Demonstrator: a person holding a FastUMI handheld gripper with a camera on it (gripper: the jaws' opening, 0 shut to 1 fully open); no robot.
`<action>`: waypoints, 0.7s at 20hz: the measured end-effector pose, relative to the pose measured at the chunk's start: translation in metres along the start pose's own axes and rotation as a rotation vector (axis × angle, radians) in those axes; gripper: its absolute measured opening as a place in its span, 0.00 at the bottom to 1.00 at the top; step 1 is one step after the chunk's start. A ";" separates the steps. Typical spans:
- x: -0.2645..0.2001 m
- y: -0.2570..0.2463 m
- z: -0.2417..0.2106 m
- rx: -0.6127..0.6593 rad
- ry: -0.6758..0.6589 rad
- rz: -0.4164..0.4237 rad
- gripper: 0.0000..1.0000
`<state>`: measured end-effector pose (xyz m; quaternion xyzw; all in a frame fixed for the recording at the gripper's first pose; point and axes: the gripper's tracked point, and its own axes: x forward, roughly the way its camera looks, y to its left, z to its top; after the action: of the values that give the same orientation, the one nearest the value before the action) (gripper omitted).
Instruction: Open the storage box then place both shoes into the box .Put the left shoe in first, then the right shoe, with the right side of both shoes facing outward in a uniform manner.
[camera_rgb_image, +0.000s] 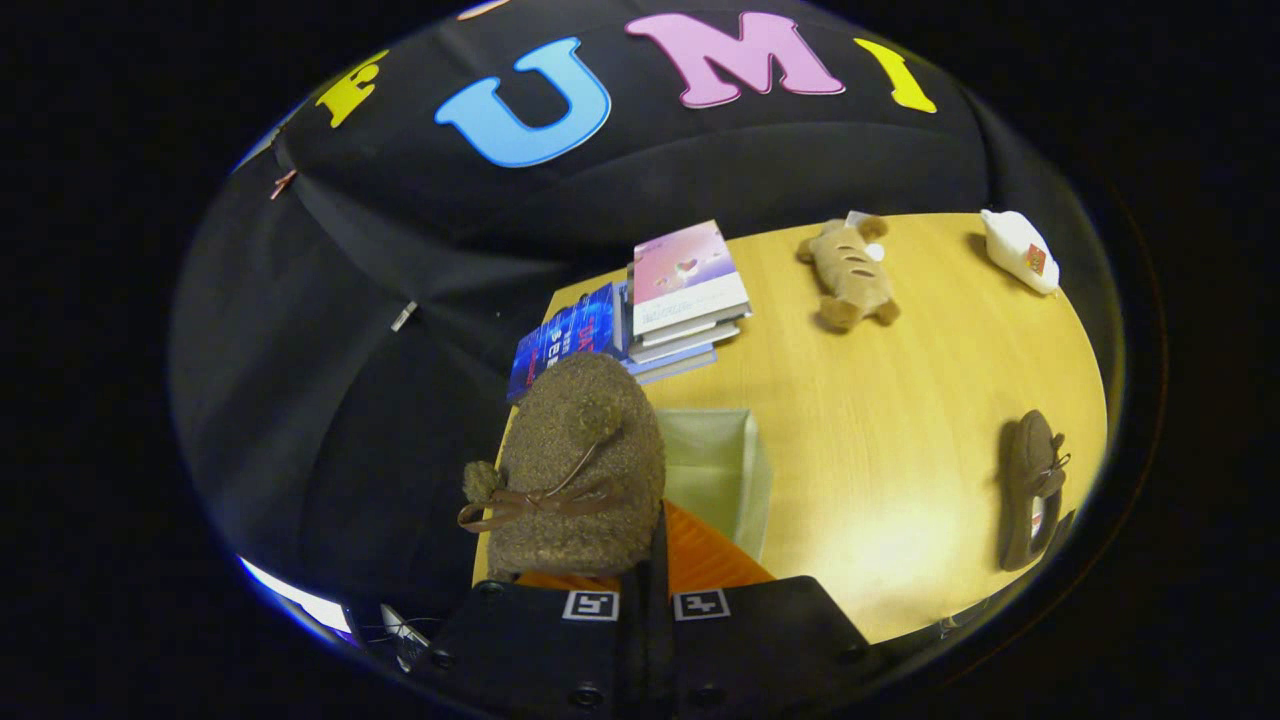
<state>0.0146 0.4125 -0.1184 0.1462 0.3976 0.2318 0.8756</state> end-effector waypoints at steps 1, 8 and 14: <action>0.011 0.003 -0.009 0.000 0.010 -0.017 0.05; 0.078 0.005 -0.059 0.012 0.083 -0.119 0.07; 0.102 0.016 -0.077 0.020 0.130 -0.129 0.20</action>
<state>0.0103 0.4852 -0.2250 0.1138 0.4644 0.1796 0.8597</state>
